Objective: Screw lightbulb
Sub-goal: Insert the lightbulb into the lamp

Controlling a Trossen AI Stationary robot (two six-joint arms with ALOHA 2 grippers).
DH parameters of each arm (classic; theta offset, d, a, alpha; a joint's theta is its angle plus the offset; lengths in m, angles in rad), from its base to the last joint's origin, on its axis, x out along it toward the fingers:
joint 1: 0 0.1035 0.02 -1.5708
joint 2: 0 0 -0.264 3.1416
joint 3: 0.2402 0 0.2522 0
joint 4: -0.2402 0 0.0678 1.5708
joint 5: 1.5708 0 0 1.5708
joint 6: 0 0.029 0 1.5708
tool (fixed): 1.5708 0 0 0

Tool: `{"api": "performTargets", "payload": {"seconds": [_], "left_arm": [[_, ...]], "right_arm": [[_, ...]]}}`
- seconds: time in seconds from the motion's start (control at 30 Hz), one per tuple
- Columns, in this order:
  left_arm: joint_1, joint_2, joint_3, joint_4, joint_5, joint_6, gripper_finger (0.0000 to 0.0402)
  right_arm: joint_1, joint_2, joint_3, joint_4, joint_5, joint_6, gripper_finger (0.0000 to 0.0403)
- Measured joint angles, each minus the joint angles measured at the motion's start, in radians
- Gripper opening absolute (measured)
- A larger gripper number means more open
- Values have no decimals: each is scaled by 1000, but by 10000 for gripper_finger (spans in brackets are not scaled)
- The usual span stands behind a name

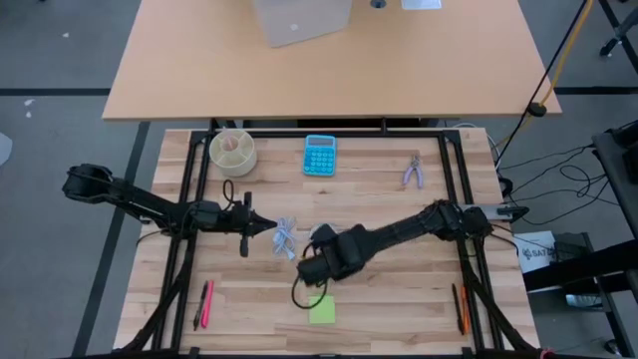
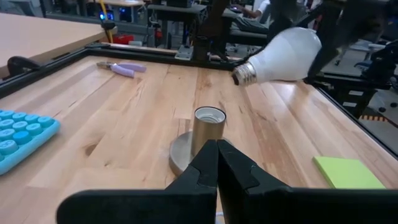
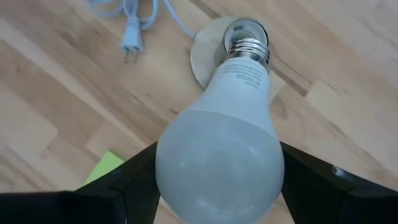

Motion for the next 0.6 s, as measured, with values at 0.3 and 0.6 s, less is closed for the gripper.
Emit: {"api": "performTargets", "payload": {"seconds": [0.3,0.6], "left_arm": [[0,0,0,0,1,2,0],[0,0,0,0,2,2,0]], "right_arm": [[-127,-56,6,2,-219,-186,267],[-245,-59,6,54,-428,-283,268]]}}
